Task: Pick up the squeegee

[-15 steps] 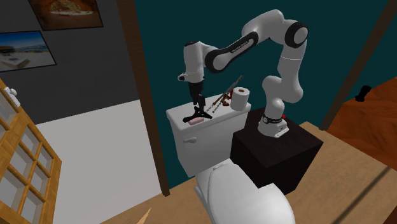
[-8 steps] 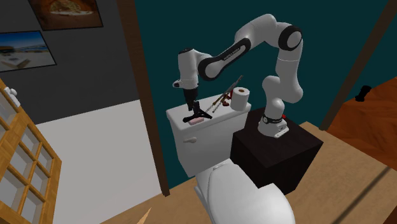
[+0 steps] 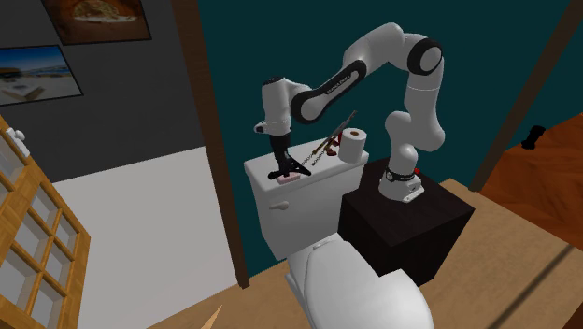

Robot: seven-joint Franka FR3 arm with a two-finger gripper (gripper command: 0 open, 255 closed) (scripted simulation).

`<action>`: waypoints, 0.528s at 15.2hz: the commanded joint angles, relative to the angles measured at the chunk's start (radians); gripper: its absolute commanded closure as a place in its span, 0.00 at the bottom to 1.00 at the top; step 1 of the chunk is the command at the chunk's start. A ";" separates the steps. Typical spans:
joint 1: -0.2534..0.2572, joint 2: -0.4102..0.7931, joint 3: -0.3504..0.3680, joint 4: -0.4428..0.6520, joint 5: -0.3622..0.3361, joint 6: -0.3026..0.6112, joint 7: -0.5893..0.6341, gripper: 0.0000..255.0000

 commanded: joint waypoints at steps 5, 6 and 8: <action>0.000 0.000 0.000 -0.003 0.000 -0.001 -0.001 1.00; 0.001 0.002 0.001 -0.001 0.001 -0.001 0.000 1.00; 0.001 -0.008 0.000 0.014 -0.004 -0.025 0.005 1.00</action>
